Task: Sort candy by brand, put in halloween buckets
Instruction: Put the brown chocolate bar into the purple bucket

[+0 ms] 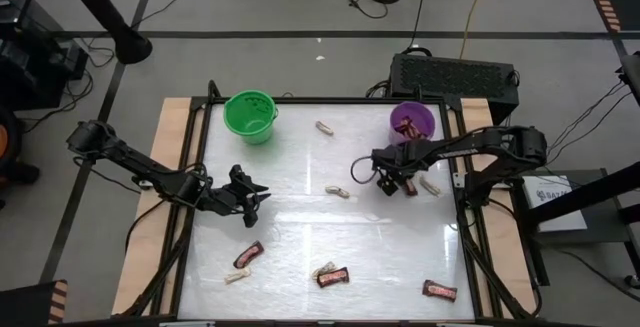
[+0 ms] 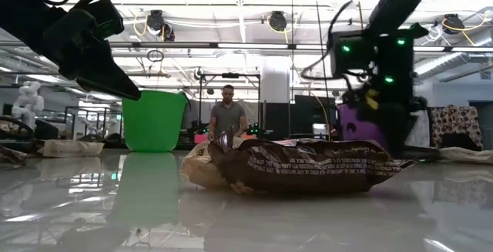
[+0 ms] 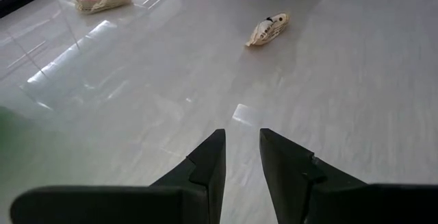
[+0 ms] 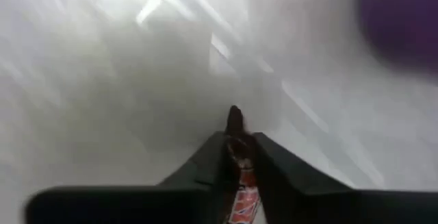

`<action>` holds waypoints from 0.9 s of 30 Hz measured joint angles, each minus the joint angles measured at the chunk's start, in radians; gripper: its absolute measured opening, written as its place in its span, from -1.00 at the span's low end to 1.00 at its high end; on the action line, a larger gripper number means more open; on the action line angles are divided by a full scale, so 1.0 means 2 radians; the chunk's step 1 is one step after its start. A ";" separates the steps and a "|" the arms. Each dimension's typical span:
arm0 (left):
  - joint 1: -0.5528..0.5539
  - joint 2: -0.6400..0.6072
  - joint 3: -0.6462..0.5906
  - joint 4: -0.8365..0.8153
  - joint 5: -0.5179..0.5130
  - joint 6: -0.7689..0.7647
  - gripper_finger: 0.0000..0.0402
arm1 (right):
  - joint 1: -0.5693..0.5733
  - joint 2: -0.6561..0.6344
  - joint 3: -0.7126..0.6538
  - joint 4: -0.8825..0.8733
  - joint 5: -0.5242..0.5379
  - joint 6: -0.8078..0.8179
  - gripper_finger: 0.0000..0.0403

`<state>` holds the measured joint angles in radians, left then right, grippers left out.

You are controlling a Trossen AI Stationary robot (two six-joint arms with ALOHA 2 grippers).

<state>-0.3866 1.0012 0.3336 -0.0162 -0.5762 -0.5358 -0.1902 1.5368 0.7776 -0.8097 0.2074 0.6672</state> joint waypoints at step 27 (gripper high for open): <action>0.000 0.000 0.000 0.000 -0.001 0.000 -0.51 | -0.026 -0.002 0.321 -0.196 0.247 -0.085 -0.99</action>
<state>-0.3866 1.0016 0.3332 -0.0166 -0.5785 -0.5365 -0.2416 1.5326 1.4189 -1.2016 0.7007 0.4964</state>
